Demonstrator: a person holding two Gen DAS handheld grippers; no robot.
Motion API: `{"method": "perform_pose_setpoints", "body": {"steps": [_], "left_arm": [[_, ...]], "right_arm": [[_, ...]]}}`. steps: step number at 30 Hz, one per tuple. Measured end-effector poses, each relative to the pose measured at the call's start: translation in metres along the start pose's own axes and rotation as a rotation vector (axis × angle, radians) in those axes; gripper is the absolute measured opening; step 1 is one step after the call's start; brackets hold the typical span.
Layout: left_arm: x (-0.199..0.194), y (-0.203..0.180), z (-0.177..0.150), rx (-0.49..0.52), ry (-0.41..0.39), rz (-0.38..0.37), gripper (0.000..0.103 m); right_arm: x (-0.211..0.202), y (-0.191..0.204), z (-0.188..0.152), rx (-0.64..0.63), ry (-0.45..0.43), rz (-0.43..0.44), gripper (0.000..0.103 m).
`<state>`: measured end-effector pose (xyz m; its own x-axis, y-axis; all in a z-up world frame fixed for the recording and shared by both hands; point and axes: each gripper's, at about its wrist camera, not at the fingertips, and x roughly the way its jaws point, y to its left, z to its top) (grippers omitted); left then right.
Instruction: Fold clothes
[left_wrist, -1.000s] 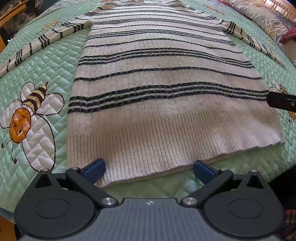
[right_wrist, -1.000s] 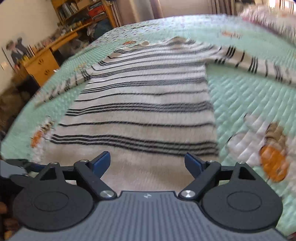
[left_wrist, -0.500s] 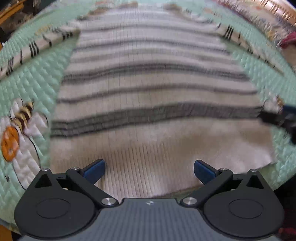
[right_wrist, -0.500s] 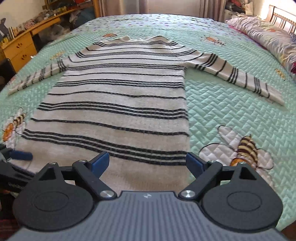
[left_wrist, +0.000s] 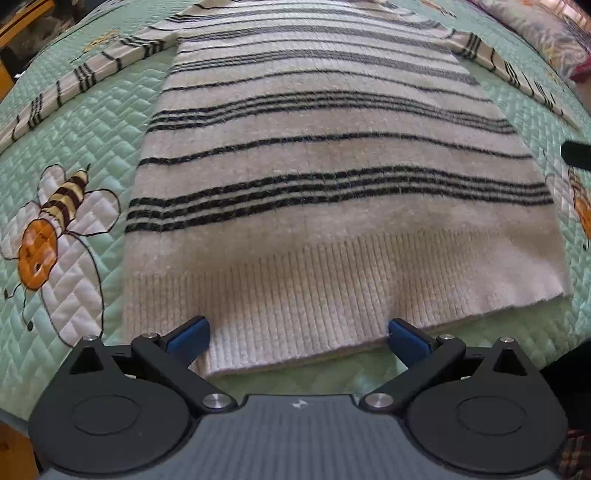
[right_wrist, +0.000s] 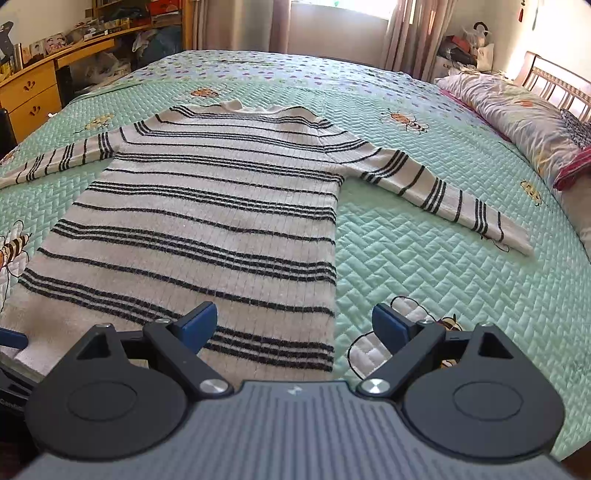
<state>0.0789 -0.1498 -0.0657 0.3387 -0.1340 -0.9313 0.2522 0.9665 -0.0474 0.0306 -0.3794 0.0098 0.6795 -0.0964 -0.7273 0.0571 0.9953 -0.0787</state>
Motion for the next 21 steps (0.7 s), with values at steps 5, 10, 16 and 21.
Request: {"method": "perform_pose_setpoints", "body": {"steps": [5, 10, 16, 21], "left_arm": [[-0.022, -0.012, 0.012, 0.028, -0.083, -0.021, 0.102], [0.002, -0.026, 0.025, 0.052, -0.044, -0.045, 0.102], [0.018, -0.028, 0.012, 0.087, 0.004, -0.006, 0.102], [0.01, -0.008, 0.004, 0.031, 0.026, -0.012, 0.102]], "right_arm": [[0.001, 0.0, 0.0, -0.007, -0.001, -0.004, 0.091], [0.002, -0.002, -0.001, 0.01, 0.01, 0.015, 0.091], [0.002, -0.003, 0.001, 0.006, 0.015, 0.006, 0.091], [0.006, -0.002, 0.003, 0.004, 0.021, -0.001, 0.091]]}}
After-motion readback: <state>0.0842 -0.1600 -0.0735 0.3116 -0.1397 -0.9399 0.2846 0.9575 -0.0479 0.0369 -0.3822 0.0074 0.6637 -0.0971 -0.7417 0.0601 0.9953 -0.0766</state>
